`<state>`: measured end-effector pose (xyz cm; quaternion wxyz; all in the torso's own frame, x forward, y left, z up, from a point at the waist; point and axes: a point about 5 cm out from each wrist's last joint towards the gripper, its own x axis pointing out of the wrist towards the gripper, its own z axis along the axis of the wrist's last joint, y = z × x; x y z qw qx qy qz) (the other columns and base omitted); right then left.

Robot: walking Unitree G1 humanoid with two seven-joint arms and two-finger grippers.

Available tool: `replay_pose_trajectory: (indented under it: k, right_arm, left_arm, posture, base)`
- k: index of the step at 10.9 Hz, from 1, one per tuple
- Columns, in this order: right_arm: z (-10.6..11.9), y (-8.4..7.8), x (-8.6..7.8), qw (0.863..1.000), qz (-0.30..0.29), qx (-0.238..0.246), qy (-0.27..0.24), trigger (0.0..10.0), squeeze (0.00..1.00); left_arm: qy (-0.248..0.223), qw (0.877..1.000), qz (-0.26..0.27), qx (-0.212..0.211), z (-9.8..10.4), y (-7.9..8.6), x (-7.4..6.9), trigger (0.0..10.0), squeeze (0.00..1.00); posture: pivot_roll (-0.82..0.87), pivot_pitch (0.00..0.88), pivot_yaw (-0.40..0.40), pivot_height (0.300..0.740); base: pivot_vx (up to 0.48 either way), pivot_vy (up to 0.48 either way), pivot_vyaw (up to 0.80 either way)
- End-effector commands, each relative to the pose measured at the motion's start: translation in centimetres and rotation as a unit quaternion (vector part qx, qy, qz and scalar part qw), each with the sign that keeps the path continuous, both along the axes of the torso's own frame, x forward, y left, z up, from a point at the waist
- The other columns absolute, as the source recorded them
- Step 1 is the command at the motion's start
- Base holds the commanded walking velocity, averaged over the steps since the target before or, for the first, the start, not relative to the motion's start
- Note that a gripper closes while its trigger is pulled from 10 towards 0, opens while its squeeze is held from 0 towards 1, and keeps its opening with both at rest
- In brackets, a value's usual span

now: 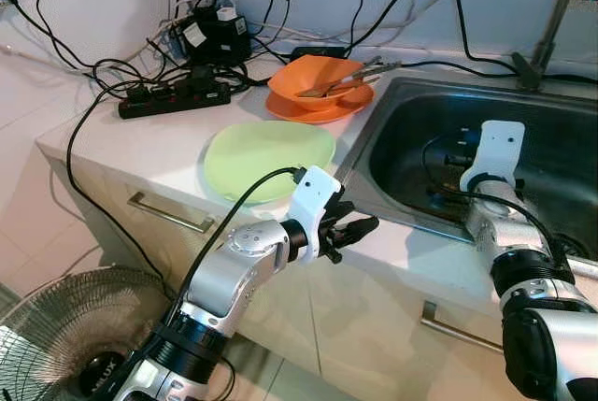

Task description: Kitchen organization

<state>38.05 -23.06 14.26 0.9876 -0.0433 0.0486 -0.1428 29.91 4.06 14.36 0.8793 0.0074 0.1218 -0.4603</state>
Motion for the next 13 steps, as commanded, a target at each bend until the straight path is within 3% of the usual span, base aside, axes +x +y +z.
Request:
replay_pose_trajectory:
  k: [1, 3, 4, 5, 7, 9, 11, 13]
  right_arm:
    - [1.3, 0.9, 0.6, 0.999, 0.021, 0.002, -0.026, 10.0, 0.00]
    - [3.0, 2.3, 0.7, 0.995, 0.061, 0.021, -0.082, 10.0, 0.00]
    - [5.3, 3.9, 0.2, 0.982, 0.111, 0.043, -0.149, 10.0, 0.00]
    - [5.9, 4.3, -0.2, 0.977, 0.121, 0.046, -0.167, 10.0, 0.00]
    - [8.0, 5.0, -2.5, 0.959, 0.165, 0.052, -0.226, 10.0, 0.00]
    - [7.7, 4.7, -4.3, 0.955, 0.183, 0.043, -0.231, 10.0, 0.00]
    - [6.1, 4.4, -6.9, 0.952, 0.218, 0.018, -0.213, 10.0, 0.00]
    - [3.6, 5.0, -8.4, 0.952, 0.249, -0.003, -0.178, 10.0, 0.00]
  left_arm:
    - [-0.015, 1.000, 0.012, 0.000, 0.2, 0.4, 0.1, 10.0, 0.00]
    - [-0.051, 0.997, 0.052, -0.015, 1.0, 0.8, 1.0, 10.0, 0.00]
    - [-0.088, 0.990, 0.102, -0.031, 1.9, 1.5, 2.0, 10.0, 0.00]
    - [-0.097, 0.988, 0.113, -0.037, 2.1, 1.7, 2.2, 10.0, 0.00]
    - [-0.129, 0.977, 0.163, -0.052, 2.8, 2.5, 2.9, 10.0, 0.00]
    - [-0.156, 0.967, 0.193, -0.059, 3.2, 3.1, 3.2, 10.0, 0.00]
    - [-0.181, 0.955, 0.226, -0.069, 3.3, 4.3, 3.2, 10.0, 0.00]
    - [-0.187, 0.952, 0.231, -0.072, 3.0, 4.7, 2.9, 10.0, 0.00]
  posture:
    - [0.06, 0.000, 0.110, 0.740]
    - [0.06, 0.009, 0.108, 0.740]
    - [0.05, 0.018, 0.103, 0.740]
    - [0.05, 0.018, 0.103, 0.740]
    - [0.03, 0.030, 0.101, 0.740]
    - [0.02, 0.035, 0.100, 0.740]
    - [0.01, 0.045, 0.102, 0.740]
    - [0.00, 0.046, 0.109, 0.740]
  base:
    - [0.000, 0.000, 0.00]
    - [0.000, 0.000, 0.00]
    - [0.000, 0.000, 0.00]
    - [0.000, 0.000, 0.00]
    - [0.000, 0.000, 0.00]
    - [0.000, 0.000, 0.00]
    - [0.000, 0.000, 0.00]
    - [0.000, 0.000, 0.00]
